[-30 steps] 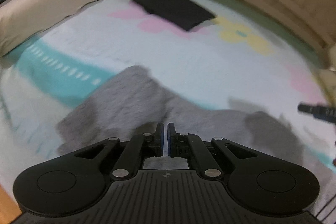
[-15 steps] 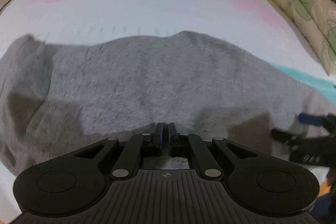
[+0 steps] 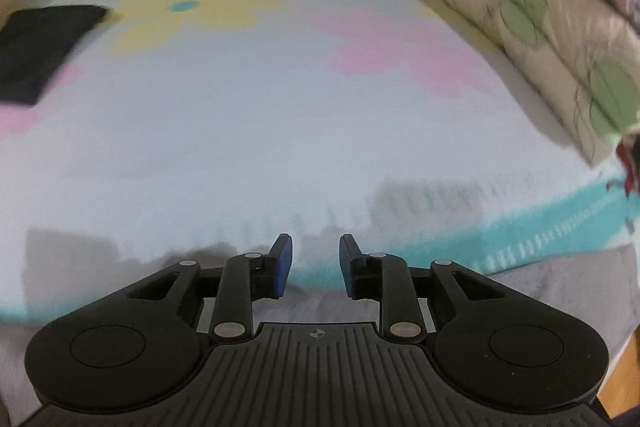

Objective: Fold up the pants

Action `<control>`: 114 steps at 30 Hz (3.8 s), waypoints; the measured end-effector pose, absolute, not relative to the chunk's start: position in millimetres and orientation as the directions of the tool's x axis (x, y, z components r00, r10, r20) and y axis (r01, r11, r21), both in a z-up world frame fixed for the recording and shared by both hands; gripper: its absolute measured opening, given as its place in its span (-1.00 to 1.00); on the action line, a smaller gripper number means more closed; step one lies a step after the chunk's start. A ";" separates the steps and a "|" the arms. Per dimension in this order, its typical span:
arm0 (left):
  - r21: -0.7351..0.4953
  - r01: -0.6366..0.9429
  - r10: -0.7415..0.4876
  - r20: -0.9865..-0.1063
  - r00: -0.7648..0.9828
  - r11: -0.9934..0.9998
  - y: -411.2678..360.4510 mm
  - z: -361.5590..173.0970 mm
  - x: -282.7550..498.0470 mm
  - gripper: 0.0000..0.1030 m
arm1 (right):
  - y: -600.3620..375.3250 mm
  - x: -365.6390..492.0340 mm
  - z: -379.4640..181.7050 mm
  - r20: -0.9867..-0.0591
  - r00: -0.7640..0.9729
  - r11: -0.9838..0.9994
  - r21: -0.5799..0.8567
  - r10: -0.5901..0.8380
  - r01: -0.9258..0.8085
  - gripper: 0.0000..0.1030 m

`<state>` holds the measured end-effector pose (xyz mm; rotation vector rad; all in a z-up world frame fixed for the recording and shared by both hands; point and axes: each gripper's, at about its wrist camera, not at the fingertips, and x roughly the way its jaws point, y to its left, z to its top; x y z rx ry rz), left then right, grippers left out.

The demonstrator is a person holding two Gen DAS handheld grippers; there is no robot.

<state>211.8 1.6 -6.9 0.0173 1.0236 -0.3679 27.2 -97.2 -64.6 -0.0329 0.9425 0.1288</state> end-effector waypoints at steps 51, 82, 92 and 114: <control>-0.151 0.269 -0.263 -0.852 0.452 0.951 2.4 -51.3 139.0 -0.50 | -112.8 52.4 -53.8 -0.900 0.431 0.987 -0.004 0.066 -0.160 0.95; -0.191 0.695 -0.512 -0.809 0.288 0.693 -152.6 -51.7 23.7 -0.13 | -506.5 -7.6 -56.6 -0.968 0.243 0.872 0.173 0.065 0.457 -0.59; -0.256 0.661 -0.536 -0.802 0.262 0.706 -146.2 -52.2 33.6 -0.13 | -547.4 -33.5 -24.0 -0.905 0.422 0.816 0.202 -0.056 0.542 0.62; -0.233 0.674 -0.528 -0.805 0.271 0.701 -147.7 -53.2 31.7 -0.13 | -557.1 -47.2 -74.0 -0.837 0.497 0.779 0.464 0.230 0.421 1.00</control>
